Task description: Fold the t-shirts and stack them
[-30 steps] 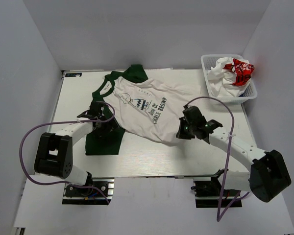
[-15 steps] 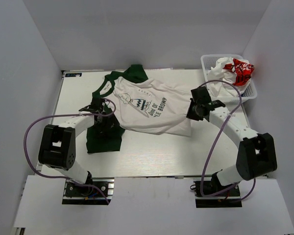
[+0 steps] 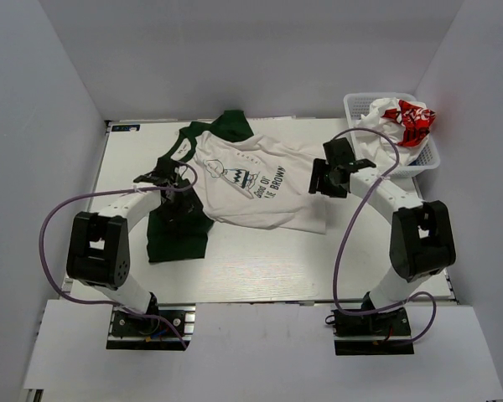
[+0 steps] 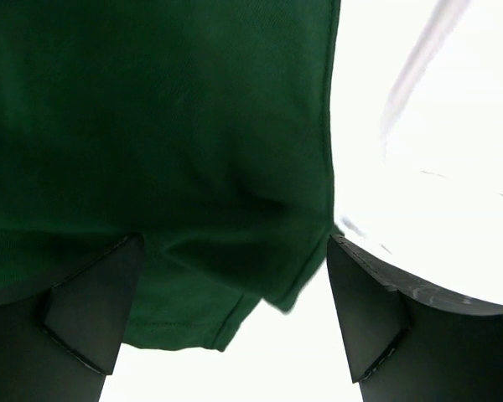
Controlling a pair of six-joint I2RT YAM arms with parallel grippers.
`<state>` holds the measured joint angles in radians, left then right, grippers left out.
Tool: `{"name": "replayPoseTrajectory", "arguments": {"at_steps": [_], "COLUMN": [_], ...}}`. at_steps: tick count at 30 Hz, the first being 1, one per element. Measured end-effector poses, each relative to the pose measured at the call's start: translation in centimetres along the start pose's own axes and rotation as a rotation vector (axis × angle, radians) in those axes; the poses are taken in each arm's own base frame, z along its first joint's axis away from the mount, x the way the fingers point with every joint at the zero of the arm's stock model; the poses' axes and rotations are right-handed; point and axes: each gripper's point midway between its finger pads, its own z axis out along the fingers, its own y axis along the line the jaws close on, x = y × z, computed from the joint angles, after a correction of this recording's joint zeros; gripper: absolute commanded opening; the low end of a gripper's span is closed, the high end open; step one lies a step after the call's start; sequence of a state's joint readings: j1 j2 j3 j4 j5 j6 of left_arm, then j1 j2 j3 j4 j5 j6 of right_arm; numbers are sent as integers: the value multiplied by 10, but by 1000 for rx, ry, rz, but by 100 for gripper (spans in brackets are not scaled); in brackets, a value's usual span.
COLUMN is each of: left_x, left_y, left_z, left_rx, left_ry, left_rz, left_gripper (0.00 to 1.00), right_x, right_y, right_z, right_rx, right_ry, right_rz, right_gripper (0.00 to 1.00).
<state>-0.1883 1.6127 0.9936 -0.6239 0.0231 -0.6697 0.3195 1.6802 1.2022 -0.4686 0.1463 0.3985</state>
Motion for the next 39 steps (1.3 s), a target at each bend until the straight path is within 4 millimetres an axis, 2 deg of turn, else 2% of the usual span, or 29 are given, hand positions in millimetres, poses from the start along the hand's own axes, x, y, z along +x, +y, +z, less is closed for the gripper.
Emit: {"name": "replayPoseTrajectory", "arguments": {"at_steps": [5,8,12,16,20,27,32,35,38,39], "left_x": [1,6,25,52,64,60,60,61,64,65], "left_y": [10,27,72,117,144,152,151,149,148,147], "left_z": [-23,-37,-37,-32,-34,-28,-23,-22,-21,-21], "left_rx": [-43,-115,-265,-397,-458,-395,-343,-316,-295,-286], "left_ry": [-25,-36,-4,66,72,7,7,22,50,59], "left_rz": [-52,-121,-246,-365,-466,-534,-559,-539,-515,-508], "left_gripper": [100,100,100,100,100,100,98,83,73,63], "right_x": [21,37,46,44,42,32,27,26,28,28], "right_y": [-18,-31,-40,-34,-25,-20,-17,-14,-10,-10], "right_z": [-11,-12,-4,6,17,28,31,31,30,30], "right_rx": [9,16,1,-82,-168,-234,-266,-290,-311,-315], "right_ry": [-2,20,32,10,-24,-71,-88,-92,-83,-81], "right_rz": [-2,14,28,27,11,15,17,14,11,10], "right_gripper": [68,68,67,64,64,64,60,55,53,53]}}
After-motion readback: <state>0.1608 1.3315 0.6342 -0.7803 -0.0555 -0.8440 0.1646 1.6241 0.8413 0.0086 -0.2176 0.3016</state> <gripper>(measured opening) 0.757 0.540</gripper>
